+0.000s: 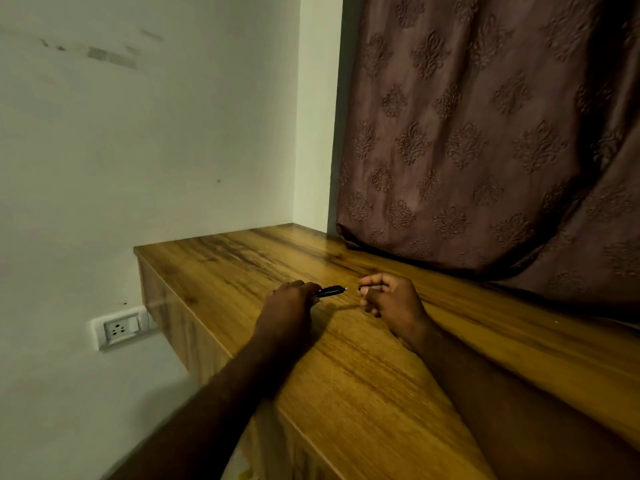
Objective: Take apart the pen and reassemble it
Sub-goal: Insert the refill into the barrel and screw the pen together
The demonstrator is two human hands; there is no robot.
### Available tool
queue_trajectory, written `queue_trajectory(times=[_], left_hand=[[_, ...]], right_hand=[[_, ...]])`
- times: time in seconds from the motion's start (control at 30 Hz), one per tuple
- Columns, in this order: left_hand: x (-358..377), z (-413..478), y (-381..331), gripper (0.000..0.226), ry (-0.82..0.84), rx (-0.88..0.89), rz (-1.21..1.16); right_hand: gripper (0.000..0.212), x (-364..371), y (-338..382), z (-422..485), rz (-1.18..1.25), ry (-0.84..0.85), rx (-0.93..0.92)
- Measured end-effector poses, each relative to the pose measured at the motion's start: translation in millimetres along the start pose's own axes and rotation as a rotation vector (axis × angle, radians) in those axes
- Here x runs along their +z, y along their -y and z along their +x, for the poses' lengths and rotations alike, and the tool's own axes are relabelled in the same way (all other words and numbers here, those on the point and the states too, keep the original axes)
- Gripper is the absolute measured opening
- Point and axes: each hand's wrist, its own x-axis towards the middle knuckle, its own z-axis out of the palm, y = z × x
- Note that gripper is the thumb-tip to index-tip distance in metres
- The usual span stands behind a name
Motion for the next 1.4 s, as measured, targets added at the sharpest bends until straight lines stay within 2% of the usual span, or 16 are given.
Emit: queue_trajectory(times=[0.2,0.63,0.9,1.03,1.1,1.23,1.4], left_hand=[[-3.4,-4.2,-2.2,0.030,-0.012,-0.004,0.018],[-4.6,-3.0,0.2,0.035,0.032,0.051,0.008],[-6.5,-4.8,-2.0,0.035,0.057,0.069,-0.007],[-5.5,-5.7,-3.4,0.036,0.051,0.049,-0.029],[-6.3,-5.9,-4.7,0.033,0.046,0.044,-0.021],[-10.3,-6.2,-5.8,0.025,0.067,0.047,-0.016],[-11.6,-6.7,-7.3,0.021,0.078,0.051,0.010]], right_hand=[[0.011,12.5,6.6,-14.5,0.127,0.093,0.026],[0.007,12.5,4.9,-14.1,0.104,0.158,0.045],[0.029,15.7,6.6,-15.2,-0.030,0.176,0.017],[0.042,17.9,8.5,-14.9,-0.009,0.151,0.050],[0.036,15.9,7.6,-14.2,0.035,0.149,0.052],[0.009,11.3,5.5,-13.5,0.083,0.161,0.038],[0.019,14.2,8.1,-16.5,-0.023,0.161,0.026]])
